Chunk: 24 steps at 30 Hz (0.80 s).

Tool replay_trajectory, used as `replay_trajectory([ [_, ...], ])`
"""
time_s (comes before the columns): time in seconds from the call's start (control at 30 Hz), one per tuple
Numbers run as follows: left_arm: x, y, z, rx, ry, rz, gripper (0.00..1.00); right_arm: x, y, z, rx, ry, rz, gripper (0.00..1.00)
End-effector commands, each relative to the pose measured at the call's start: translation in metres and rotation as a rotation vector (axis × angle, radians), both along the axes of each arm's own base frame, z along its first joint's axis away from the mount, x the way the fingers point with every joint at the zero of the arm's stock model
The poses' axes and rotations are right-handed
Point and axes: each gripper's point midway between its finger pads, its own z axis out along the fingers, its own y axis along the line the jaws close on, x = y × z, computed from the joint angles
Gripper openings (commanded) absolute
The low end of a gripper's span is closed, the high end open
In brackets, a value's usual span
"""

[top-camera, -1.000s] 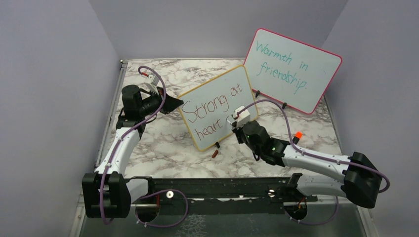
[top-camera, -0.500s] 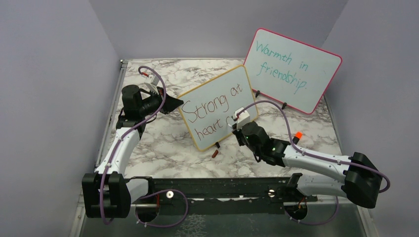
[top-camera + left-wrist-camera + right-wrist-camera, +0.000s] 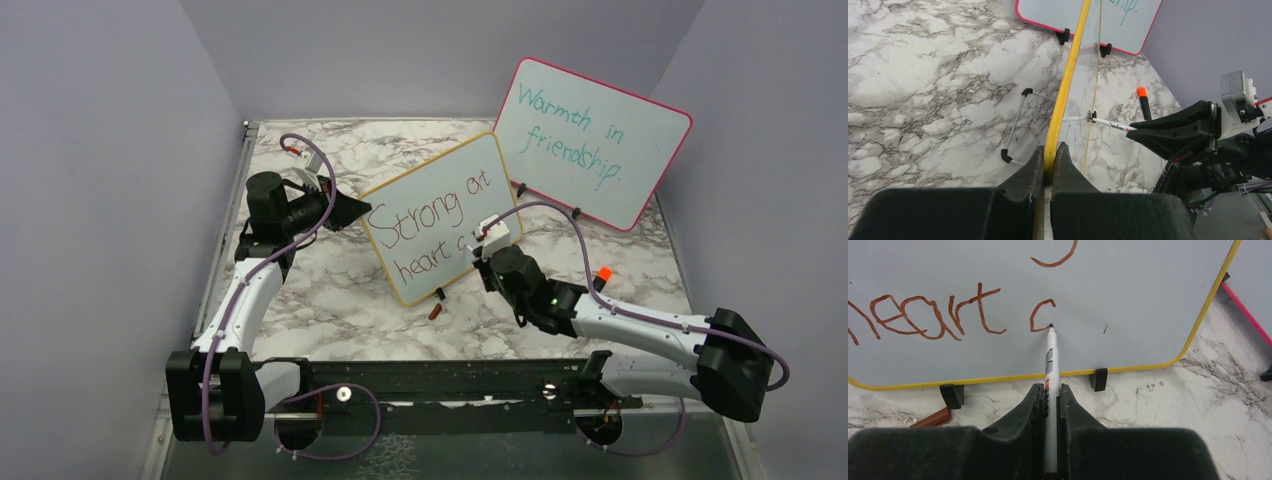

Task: Write a sentence on the whiteboard

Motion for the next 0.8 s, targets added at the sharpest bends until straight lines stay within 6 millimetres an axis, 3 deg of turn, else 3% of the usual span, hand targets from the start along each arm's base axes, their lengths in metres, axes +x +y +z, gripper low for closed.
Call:
replay_trajectory([
  [0.0,0.01,0.018,-0.036,0.107,0.06,0.095,0.0,0.012,0.0,0.017,0.035,-0.064,-0.039,0.01],
  [0.5,0.011,0.018,-0.036,0.106,0.062,0.094,0.0,0.023,0.005,0.029,0.062,-0.105,-0.044,0.01],
  [0.77,0.011,0.018,-0.036,0.107,0.061,0.093,0.0,0.018,0.007,0.022,0.042,-0.067,-0.017,0.01],
])
